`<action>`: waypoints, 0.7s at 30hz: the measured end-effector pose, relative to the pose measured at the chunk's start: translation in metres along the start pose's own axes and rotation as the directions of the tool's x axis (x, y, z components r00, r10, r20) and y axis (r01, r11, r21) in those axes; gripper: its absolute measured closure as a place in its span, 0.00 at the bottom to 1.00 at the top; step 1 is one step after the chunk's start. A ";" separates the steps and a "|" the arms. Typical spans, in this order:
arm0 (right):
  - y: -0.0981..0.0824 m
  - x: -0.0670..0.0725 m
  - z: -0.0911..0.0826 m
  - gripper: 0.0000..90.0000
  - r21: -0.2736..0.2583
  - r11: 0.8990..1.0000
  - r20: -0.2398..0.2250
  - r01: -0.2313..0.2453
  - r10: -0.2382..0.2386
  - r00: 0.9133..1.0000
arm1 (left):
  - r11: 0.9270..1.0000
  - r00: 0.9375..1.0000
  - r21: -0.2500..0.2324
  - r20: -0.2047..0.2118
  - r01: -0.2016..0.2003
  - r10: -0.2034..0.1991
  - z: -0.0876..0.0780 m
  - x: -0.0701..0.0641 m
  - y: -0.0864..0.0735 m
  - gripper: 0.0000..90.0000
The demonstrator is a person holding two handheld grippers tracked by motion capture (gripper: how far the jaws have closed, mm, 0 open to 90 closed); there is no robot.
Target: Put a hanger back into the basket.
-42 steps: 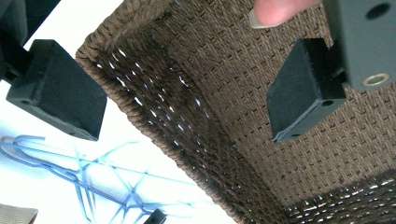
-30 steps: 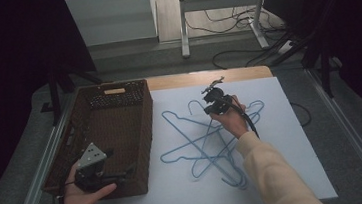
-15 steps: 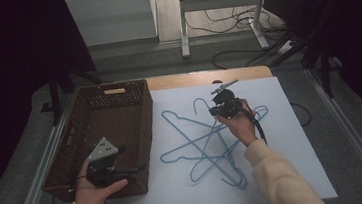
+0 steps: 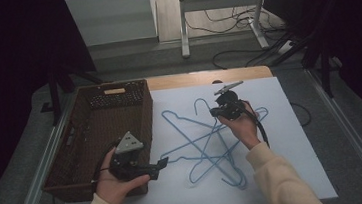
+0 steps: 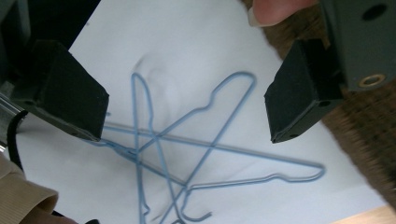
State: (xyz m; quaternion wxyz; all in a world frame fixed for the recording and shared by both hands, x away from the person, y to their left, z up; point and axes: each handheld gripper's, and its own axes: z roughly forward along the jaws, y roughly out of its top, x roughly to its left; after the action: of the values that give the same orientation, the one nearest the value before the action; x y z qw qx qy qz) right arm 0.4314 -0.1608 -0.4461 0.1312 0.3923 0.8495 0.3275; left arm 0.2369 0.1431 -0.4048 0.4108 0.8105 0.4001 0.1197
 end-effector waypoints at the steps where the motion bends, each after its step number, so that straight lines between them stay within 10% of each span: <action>1: 0.000 0.000 0.000 0.95 0.000 1.000 0.000 0.000 0.000 1.000 | 1.000 1.000 0.006 0.005 -0.003 0.003 0.003 -0.003 0.003 0.16; 21: -0.003 0.000 -0.011 0.95 -0.027 1.000 -0.012 -0.005 0.005 1.000 | 0.993 0.996 0.116 0.089 -0.006 -0.005 0.091 -0.031 0.030 0.19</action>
State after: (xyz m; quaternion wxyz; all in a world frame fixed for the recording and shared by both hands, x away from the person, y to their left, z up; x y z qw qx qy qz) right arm 0.4246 -0.1669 -0.4400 0.1305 0.3906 0.8449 0.3415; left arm 0.2810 0.0574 -0.4356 0.3805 0.8376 0.3873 0.0599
